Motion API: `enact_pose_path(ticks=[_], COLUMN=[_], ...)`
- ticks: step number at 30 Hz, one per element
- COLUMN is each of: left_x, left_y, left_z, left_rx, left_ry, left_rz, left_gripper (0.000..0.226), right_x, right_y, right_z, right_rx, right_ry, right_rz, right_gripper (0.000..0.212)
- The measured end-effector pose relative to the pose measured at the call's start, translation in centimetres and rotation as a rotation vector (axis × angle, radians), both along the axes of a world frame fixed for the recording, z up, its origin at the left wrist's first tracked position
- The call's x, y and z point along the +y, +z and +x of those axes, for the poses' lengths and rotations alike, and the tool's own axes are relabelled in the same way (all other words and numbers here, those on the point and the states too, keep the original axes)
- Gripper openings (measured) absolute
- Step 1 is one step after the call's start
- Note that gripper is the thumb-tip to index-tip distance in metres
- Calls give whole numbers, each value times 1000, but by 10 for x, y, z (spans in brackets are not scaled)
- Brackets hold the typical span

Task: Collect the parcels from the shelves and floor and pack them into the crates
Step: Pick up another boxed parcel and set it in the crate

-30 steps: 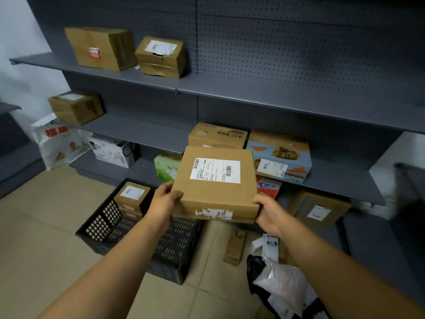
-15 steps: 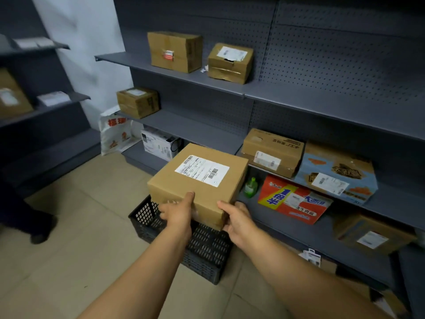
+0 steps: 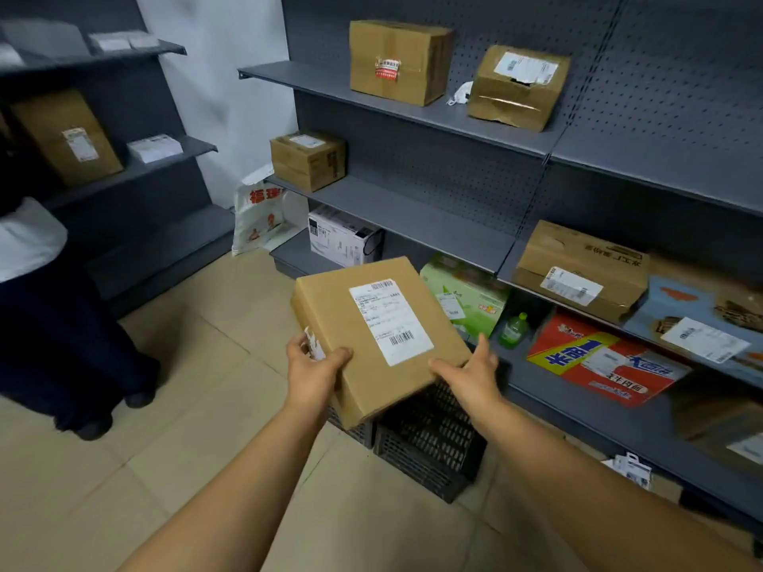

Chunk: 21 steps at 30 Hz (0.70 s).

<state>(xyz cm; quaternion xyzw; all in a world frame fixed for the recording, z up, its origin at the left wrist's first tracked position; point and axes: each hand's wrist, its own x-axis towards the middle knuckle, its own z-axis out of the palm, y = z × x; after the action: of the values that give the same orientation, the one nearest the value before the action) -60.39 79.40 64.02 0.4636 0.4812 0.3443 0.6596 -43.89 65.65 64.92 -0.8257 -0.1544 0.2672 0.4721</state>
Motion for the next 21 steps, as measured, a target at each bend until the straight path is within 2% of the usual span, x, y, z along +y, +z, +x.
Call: enact_pose_path(ticks=[2,4,9,12,18,21], left_x=[17,32,70,100,172,200], left_y=[-4,-7,-19,-25,-33,-39], left_z=[-4,-2,19,41,91,114], left_rx=[39,61,97,126,314,431], left_ry=[-65,-116,-186,-198,-329,-371], left_rz=[37,54,80,108,179,246], left_gripper=[66,62,59,59,54,60], right_x=[7,17,51,79,139,168], right_y=[-2,-6,-24,-36,-46,-54], right_z=[17,29,45,60,105,125], right_rx=[-83,-79,36,-11,-121,-146], right_ry=[63,117,203,254,359,387], right_rz=[-104,-159,-150,-144,-278,-339], right_gripper=[103,100,101,97,102,107])
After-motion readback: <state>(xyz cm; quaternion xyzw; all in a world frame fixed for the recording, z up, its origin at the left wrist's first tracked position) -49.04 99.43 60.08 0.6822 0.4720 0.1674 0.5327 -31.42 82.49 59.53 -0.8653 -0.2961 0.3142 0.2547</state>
